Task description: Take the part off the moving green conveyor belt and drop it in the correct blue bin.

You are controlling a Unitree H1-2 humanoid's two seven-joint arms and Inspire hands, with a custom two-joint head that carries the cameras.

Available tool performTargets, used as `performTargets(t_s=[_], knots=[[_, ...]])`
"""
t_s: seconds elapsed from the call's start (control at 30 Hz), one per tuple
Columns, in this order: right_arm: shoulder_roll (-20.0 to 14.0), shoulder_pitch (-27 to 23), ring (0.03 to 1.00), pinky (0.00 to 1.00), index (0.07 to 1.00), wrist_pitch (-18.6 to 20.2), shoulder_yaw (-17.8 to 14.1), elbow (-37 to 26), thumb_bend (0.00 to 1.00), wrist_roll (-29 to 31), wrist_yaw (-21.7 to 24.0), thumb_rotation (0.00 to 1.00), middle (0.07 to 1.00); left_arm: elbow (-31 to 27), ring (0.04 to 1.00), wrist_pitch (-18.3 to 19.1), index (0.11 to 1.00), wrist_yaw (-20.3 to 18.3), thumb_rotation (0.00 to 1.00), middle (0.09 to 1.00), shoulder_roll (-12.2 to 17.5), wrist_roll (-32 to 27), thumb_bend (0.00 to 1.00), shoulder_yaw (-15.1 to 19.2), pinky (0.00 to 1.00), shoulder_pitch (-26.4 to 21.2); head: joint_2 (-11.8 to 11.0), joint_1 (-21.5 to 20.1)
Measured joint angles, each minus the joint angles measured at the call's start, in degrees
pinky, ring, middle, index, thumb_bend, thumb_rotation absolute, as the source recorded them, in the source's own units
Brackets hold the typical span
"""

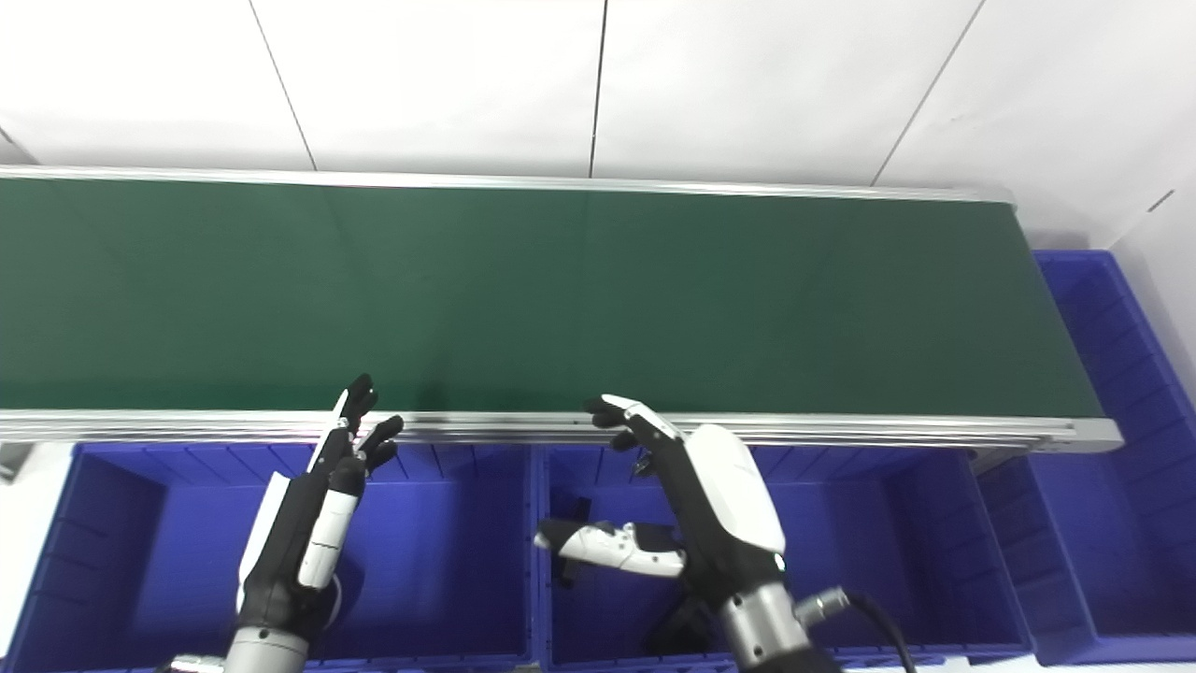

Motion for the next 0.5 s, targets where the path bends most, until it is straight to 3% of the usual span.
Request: performTargets(t_s=[0.1,0.2,0.5], knots=[[4.94,2.97,0.748,0.70,0.811,-0.62,-1.47,3.00,0.66,11.91,-2.91,0.89,0.790,0.52,0.915,-0.78,1.000,0.41,1.00,1.000,-0.03,0.54,0.71,-0.22,0.91,0.02,-0.79,2.10],[7.65,4.02,0.757,0.71,0.820,-6.46,-3.45,11.27,0.65,20.21,-6.51,0.92,0.798,1.53,0.914,-2.42,1.000,1.48,1.00,1.000,-0.48,1.86,0.72,-1.03,0.90,0.32,-1.66,3.60],[6.80,0.58,0.763,0.72,0.820,-25.95,-5.68,26.87,0.69,19.77,-13.72,0.99,0.820,4.16,0.915,-4.50,1.000,3.31,1.00,1.000,-1.02,4.13,0.69,-1.76,0.87,0.69,-4.04,5.97]])
